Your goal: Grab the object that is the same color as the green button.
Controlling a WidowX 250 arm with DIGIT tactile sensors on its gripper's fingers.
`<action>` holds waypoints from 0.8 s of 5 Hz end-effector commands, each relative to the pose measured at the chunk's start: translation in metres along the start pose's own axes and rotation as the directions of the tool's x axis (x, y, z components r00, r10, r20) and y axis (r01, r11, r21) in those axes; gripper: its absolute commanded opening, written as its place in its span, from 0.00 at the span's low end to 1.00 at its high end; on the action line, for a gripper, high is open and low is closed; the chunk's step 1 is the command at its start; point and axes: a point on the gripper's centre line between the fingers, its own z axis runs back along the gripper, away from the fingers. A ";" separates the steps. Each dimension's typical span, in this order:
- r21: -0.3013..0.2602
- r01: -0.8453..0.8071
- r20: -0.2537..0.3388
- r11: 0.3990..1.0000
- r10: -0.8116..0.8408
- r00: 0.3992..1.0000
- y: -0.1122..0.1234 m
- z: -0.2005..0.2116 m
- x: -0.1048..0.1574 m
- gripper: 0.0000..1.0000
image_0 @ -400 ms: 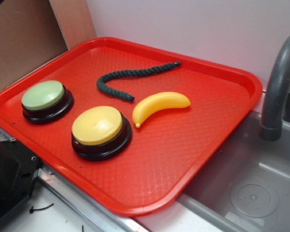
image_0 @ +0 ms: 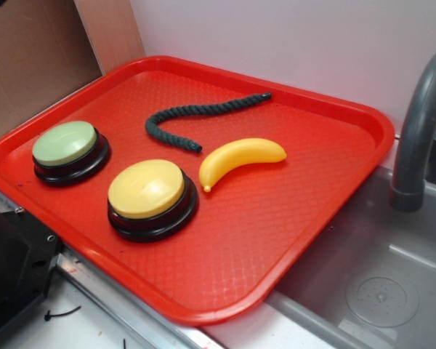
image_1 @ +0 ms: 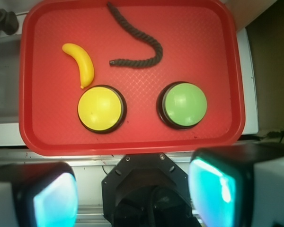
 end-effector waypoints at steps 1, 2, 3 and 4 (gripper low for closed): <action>-0.078 -0.367 -0.031 0.927 0.366 0.930 0.012 -0.005 0.013 1.00; -0.105 -0.553 -0.036 0.826 0.553 0.833 0.017 -0.014 0.021 1.00; -0.112 -0.689 -0.044 0.716 0.689 0.723 0.019 -0.029 0.037 1.00; -0.089 -0.825 -0.020 0.558 0.827 0.562 0.018 -0.048 0.052 1.00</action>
